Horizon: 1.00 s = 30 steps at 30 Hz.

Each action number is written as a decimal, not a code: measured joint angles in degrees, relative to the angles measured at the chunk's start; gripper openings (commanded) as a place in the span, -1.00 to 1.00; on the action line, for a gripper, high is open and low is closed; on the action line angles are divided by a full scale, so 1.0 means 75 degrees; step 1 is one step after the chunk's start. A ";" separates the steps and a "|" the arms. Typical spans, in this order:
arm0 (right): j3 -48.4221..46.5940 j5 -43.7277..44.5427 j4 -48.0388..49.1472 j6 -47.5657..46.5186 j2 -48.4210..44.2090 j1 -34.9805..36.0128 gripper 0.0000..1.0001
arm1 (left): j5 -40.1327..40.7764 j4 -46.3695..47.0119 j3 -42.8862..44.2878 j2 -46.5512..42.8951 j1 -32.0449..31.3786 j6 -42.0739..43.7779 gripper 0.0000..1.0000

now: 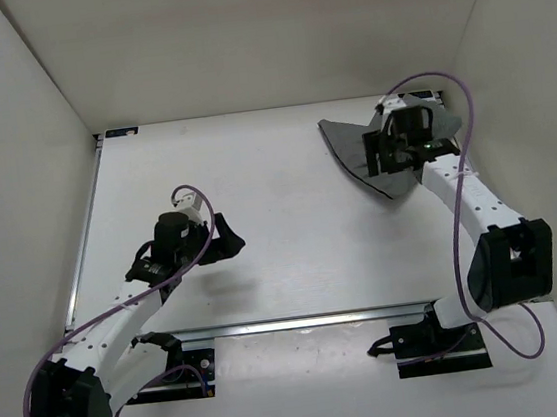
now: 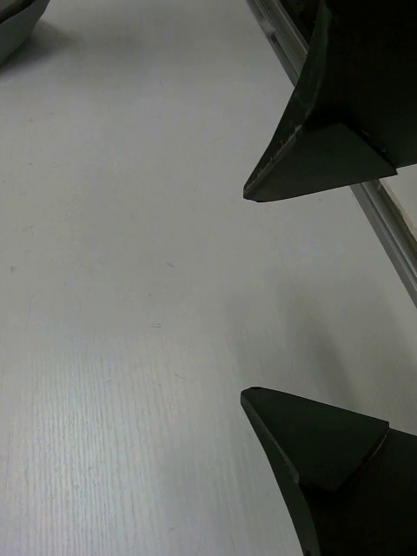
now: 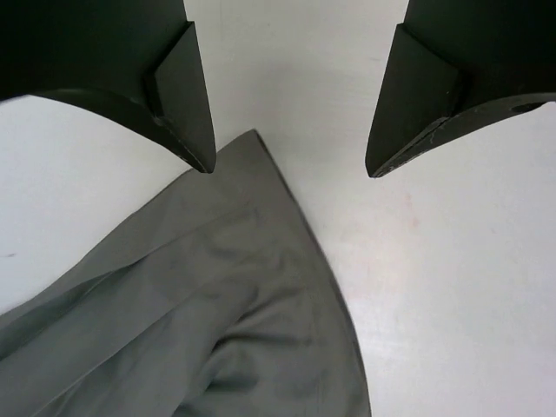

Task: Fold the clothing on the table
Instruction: Move the skirt to the center of the board

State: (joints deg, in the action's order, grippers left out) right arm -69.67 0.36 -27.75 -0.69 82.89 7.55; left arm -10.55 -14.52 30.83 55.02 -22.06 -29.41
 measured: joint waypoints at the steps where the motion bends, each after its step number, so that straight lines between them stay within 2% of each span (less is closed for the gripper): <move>1: 0.0140 0.0119 -0.0020 -0.0064 0.0064 0.0099 0.36 | -0.0006 0.0003 0.0000 -0.0009 -0.0015 0.0012 0.96; 5: 0.0612 0.0807 -0.0087 -0.0376 0.0446 0.0487 0.21 | -0.0099 0.0221 -0.0122 -0.0393 -0.0023 -0.0003 0.97; 9: 0.1029 0.1480 -0.0140 -0.0720 0.0615 0.0638 0.16 | -0.0289 0.0568 -0.0385 -0.1093 0.0035 -0.0076 0.97; 15: 0.1236 0.2192 -0.0085 -0.1052 0.0935 0.0624 0.05 | -0.0504 0.0880 -0.0443 -0.0927 0.0044 -0.0146 0.97; 21: 0.1370 0.2264 0.0187 -0.1247 0.1174 0.0466 -0.08 | -0.0659 0.1102 -0.0688 -0.1026 0.0090 -0.0291 0.97; 24: 0.1445 0.2264 0.0414 -0.1376 0.1192 0.0431 -0.20 | -0.0662 0.1154 -0.0688 -0.1029 0.0090 -0.0291 0.98; 26: 0.1492 0.2259 0.0597 -0.1445 0.1204 0.0434 -0.39 | -0.0682 0.1186 -0.0688 -0.1029 0.0090 -0.0309 0.97; 30: 0.1486 0.2221 0.0778 -0.1518 0.1466 0.0463 -0.35 | -0.0705 0.1198 -0.0688 -0.1070 0.0122 -0.0344 0.98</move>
State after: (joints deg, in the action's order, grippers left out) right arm -58.52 17.02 -21.91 -12.08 93.89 11.03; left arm -15.84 -5.54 25.67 47.00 -21.15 -31.99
